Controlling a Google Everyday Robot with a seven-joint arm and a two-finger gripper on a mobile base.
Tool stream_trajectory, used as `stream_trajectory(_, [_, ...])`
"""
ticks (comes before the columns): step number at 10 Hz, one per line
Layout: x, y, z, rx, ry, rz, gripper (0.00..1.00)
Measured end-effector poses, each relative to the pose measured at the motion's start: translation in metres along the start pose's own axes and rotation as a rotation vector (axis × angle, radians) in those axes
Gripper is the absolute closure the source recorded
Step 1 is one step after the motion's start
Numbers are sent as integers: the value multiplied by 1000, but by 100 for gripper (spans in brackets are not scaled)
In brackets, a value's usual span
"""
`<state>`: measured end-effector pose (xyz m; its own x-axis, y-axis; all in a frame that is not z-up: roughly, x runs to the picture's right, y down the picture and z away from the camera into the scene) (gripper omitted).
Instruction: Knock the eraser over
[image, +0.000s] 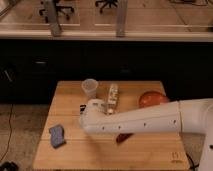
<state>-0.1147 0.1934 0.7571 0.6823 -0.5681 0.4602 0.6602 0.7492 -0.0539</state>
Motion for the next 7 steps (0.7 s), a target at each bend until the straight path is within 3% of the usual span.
stream_trajectory(4, [0, -1, 4, 17, 2, -6, 78])
stream_trajectory(7, [1, -6, 8, 32, 2, -11, 77])
